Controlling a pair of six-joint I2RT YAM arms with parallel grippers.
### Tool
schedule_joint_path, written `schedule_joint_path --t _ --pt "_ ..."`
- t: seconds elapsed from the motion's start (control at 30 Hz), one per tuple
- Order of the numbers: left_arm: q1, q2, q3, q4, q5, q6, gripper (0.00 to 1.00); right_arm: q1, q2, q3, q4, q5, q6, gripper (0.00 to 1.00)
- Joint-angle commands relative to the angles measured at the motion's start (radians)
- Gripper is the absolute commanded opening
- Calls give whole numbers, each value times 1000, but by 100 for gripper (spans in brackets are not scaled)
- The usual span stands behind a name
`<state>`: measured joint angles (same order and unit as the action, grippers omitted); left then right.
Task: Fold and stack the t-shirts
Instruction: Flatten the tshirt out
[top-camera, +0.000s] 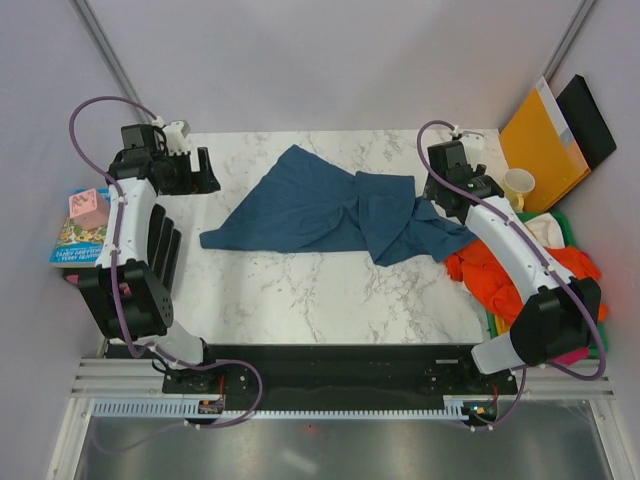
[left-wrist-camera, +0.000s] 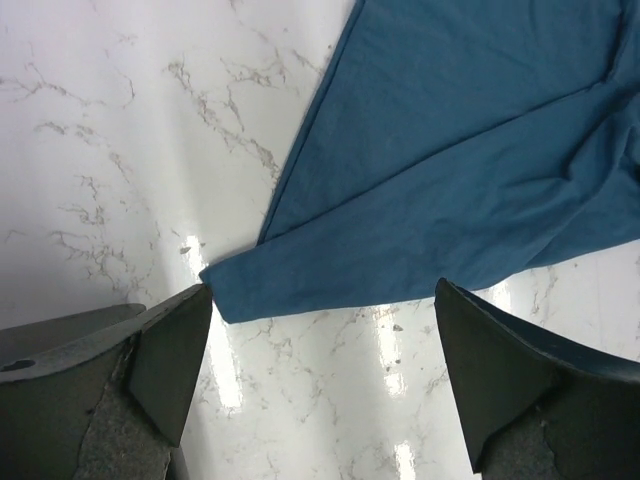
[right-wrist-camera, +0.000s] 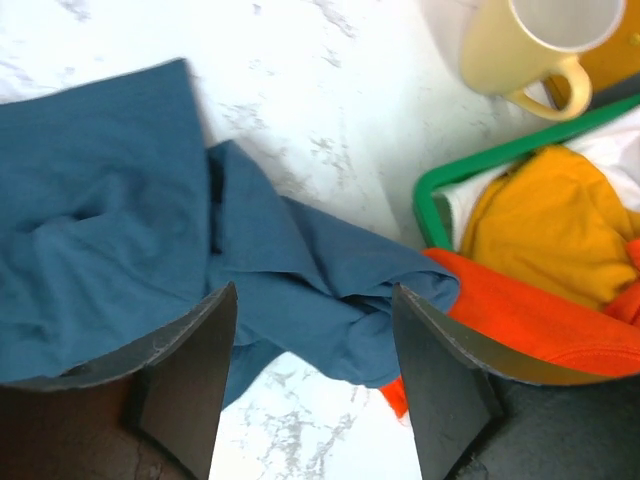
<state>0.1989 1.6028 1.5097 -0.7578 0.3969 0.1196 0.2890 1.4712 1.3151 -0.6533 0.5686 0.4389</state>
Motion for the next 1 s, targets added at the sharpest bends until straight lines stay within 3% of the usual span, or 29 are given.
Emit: schedule_joint_path --t 0.0,0.2,0.37,0.77,0.97 --pt "-35 -84 -32 38 54 -9 100 79 -60 -19 41 -99 -19 68" --pt "-98 -104 -132 63 37 -1 98 187 6 -146 86 -156 79 45" --pt "-122 -125 -181 74 23 -2 97 185 73 -191 179 -136 124 47" --pt "-133 -175 -269 86 8 -14 96 81 412 113 199 -185 118 46" --pt "-138 -170 -276 91 -10 -15 96 41 483 147 198 -177 159 46"
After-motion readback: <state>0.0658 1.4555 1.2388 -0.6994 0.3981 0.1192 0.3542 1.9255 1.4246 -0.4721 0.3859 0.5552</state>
